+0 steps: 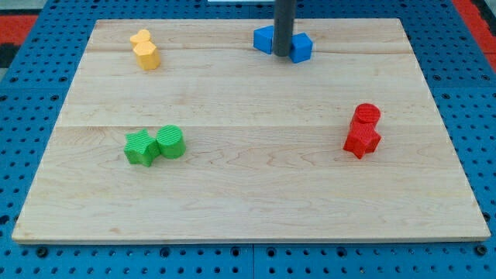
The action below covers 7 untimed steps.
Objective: Push the blue triangle closer to the blue cube
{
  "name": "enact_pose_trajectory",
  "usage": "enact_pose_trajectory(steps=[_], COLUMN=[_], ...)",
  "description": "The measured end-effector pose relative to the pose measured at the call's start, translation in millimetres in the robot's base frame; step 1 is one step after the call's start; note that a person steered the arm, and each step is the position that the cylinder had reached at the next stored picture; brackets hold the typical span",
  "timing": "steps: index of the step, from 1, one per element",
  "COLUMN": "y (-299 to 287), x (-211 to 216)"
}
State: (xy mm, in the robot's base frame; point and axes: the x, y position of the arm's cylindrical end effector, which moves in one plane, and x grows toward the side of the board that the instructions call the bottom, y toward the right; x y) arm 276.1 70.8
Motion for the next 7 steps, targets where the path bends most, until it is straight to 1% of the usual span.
enact_pose_trajectory(steps=[1,2,4,5,6,7], y=[32.7,31.8,-61.9,-84.9,-81.6,-76.7], x=[0.0,3.7,10.7,-12.7,-46.6,-51.9])
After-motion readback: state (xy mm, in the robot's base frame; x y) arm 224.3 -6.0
